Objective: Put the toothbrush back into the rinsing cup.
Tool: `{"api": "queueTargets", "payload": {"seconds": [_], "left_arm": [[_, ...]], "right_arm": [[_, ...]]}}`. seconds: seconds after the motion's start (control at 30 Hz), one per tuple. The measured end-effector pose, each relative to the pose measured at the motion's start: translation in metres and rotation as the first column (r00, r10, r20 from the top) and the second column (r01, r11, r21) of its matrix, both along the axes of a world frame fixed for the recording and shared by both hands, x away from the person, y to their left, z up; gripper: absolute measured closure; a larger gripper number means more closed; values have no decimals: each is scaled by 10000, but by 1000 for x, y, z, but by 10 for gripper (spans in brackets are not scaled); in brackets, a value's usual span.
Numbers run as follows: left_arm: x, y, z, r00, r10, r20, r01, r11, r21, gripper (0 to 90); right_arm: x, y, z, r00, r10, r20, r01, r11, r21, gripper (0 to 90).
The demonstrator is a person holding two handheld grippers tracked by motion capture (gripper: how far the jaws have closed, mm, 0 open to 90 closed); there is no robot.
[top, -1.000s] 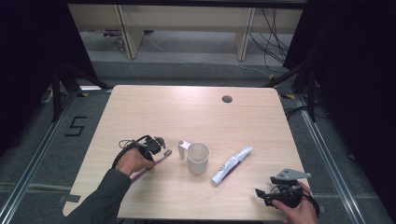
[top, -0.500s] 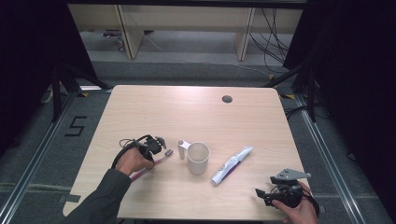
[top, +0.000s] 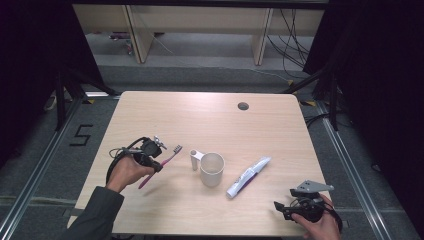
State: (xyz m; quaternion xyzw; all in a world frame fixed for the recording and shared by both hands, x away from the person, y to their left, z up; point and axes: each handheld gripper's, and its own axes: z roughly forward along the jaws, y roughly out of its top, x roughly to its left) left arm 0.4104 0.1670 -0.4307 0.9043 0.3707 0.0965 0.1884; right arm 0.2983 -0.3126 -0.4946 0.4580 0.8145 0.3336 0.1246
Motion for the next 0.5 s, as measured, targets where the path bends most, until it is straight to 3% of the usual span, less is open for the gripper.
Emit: {"api": "queueTargets", "payload": {"seconds": [0.03, 0.17, 0.23, 0.3, 0.37, 0.5], "left_arm": [[-1, 1, 3, 9998, 34, 180, -29, 9996, -280, 829], [-7, 4, 12, 9949, 274, 969, -152, 9921, -1246, 829], [-11, 6, 17, 9889, 441, 1420, -180, 9836, -1795, 830], [-15, 7, 20, 9780, 805, 1924, -311, 9684, -2473, 829], [-18, 10, 23, 9708, 795, 2264, -154, 9623, -2716, 829], [-25, 9, 23, 9538, 1171, 2768, -138, 9371, -3488, 829]], "right_arm": [[2, -1, -1, 9992, 259, 305, -258, 9997, -33, 210], [0, -1, -1, 9998, 27, 198, -25, 10000, -90, 210], [2, -2, -2, 9987, 209, 471, -202, 9997, -160, 210], [-1, 0, -1, 9998, -147, 144, 146, 9999, 53, 210], [0, -1, -1, 9998, -2, 203, 3, 10000, -42, 210], [1, -1, -1, 9993, 91, 372, -89, 9999, -49, 209]]}}
